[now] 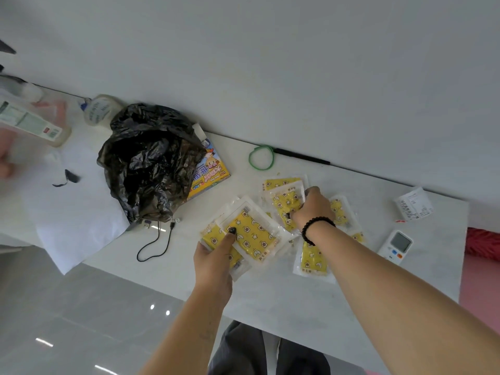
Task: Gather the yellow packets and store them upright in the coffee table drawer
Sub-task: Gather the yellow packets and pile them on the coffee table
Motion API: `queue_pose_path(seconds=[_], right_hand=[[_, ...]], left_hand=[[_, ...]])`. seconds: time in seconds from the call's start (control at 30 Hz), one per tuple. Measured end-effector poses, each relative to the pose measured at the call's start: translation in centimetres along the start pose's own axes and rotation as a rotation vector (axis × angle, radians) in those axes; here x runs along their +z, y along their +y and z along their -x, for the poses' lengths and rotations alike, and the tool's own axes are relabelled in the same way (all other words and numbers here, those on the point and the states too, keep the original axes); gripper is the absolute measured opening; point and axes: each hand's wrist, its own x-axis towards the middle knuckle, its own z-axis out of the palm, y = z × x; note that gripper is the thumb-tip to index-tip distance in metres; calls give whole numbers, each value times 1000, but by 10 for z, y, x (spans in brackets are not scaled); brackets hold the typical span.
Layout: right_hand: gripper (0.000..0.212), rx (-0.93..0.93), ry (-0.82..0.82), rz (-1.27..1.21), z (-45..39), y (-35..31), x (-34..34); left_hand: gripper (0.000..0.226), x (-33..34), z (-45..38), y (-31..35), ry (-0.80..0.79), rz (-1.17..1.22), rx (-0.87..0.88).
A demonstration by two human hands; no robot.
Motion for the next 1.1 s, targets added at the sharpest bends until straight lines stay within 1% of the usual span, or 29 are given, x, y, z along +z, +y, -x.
queue_pose_path(seconds=[0.1, 0.23, 0.33, 0.4, 0.43, 0.5, 0.57, 0.63, 0.73, 0.8, 0.87, 0.93, 1.03, 1.1], right_hand=[[34, -90, 17, -2, 4, 10, 0], [15, -28, 9, -18, 7, 32, -3], [9, -54, 43, -151, 7, 38, -9], [8, -124, 66, -276, 16, 35, -17], [6, -162, 47, -356, 25, 32, -21], [11, -173, -72, -610, 46, 28, -31], [22, -78, -263, -974, 74, 26, -48], [28, 19, -440, -1278, 102, 26, -69], [22, 108, -598, -1564, 144, 28, -104], [16, 98, -650, -1605, 171, 26, -129], [23, 46, -663, -1583, 199, 22, -153], [22, -44, -680, -1517, 225, 16, -179], [41, -214, -782, -1401, 262, 6, -217], [44, -254, -784, -1340, 283, -1, -237]], left_hand=[[20, 2, 8, 1, 0, 6, 1], [20, 4, 23, 2, 13, 15, -2], [19, 5, 31, 3, 10, 37, 9], [17, 5, 36, 3, 9, 50, 16], [17, 4, 40, 3, 8, 57, 15], [18, 3, 49, 4, 2, 79, 4], [19, 4, 64, 7, -20, 103, -7], [19, 6, 83, 13, -60, 117, -1], [19, 12, 120, 26, -110, 145, 3], [22, 15, 149, 36, -142, 162, 4], [25, 16, 181, 45, -184, 184, 14], [26, 17, 213, 54, -231, 204, 54], [25, 15, 257, 66, -240, 196, 142], [28, 12, 283, 72, -247, 171, 206]])
